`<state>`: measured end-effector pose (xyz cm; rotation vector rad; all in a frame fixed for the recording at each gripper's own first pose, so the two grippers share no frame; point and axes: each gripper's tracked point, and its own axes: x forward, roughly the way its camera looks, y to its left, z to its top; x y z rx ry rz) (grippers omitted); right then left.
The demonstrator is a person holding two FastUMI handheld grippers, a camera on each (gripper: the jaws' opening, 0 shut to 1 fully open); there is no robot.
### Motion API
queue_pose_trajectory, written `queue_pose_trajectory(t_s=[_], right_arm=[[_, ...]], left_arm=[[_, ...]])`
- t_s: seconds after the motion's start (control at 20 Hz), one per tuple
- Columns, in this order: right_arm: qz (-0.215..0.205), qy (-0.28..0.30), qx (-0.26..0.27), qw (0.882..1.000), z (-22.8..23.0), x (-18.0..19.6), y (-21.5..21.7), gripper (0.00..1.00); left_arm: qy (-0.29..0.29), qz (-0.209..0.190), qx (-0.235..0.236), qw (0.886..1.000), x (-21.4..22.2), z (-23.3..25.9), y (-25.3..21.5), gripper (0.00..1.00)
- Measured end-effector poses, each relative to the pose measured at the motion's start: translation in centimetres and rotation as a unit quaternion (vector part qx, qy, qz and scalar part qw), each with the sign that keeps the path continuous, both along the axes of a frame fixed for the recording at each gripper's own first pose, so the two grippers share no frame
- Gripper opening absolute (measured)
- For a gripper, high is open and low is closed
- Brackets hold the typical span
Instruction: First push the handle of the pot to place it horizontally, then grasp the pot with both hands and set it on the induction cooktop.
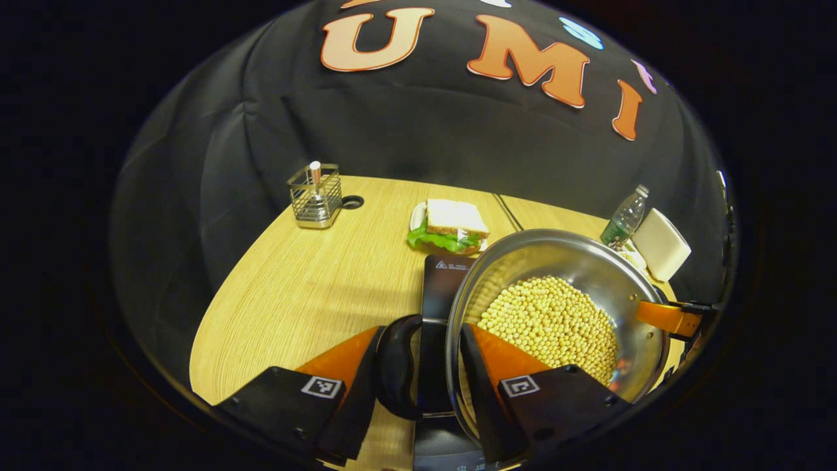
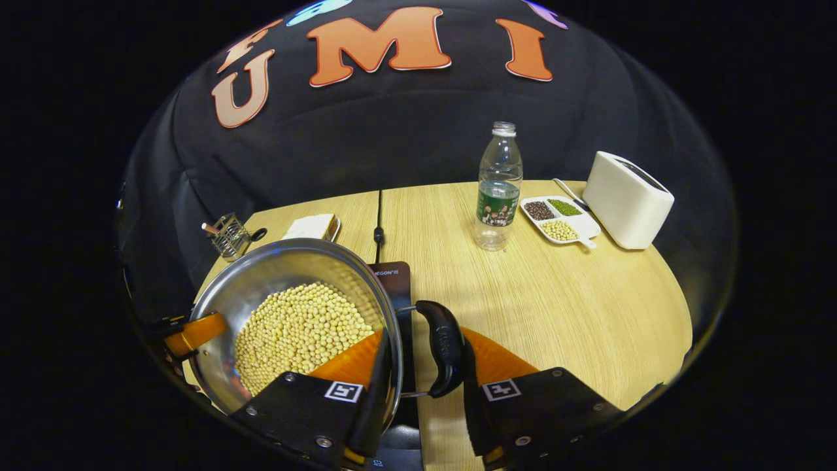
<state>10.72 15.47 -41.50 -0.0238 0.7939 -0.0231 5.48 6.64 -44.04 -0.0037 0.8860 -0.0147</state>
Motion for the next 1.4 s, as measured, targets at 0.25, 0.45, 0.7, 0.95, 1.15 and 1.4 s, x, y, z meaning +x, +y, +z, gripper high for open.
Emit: queue_pose_trajectory(t_s=[0.25, 0.45, 0.7, 0.95, 1.15, 1.4], right_arm=[[0.007, -0.039, 0.013, 0.999, 3.9, 0.0, -0.2, 0.66], [0.009, -0.14, 0.001, 0.99, 13.4, -0.2, -2.3, 0.94], [0.03, -0.26, -0.01, 0.965, 26.8, -3.5, -4.9, 0.94], [0.024, -0.345, -0.012, 0.938, 38.1, -8.4, -9.2, 0.94], [0.001, -0.392, -0.022, 0.92, 42.5, -11.1, -12.7, 0.94], [-0.008, -0.398, -0.019, 0.917, 43.0, -12.6, -14.3, 0.94]], left_arm=[[-0.131, -0.015, 0.068, 0.989, 2.0, 10.4, -0.3, 0.9], [-0.231, -0.007, 0.05, 0.972, 1.2, 21.7, -2.5, 0.96], [-0.357, 0.041, 0.036, 0.932, -1.2, 35.6, -2.0, 0.99], [-0.414, 0.069, -0.013, 0.907, -3.3, 46.4, -1.9, 0.99], [-0.444, 0.099, 0.0, 0.891, -5.9, 50.6, 0.8, 0.98], [-0.451, 0.081, 0.003, 0.889, -7.4, 51.2, -0.7, 0.96]])
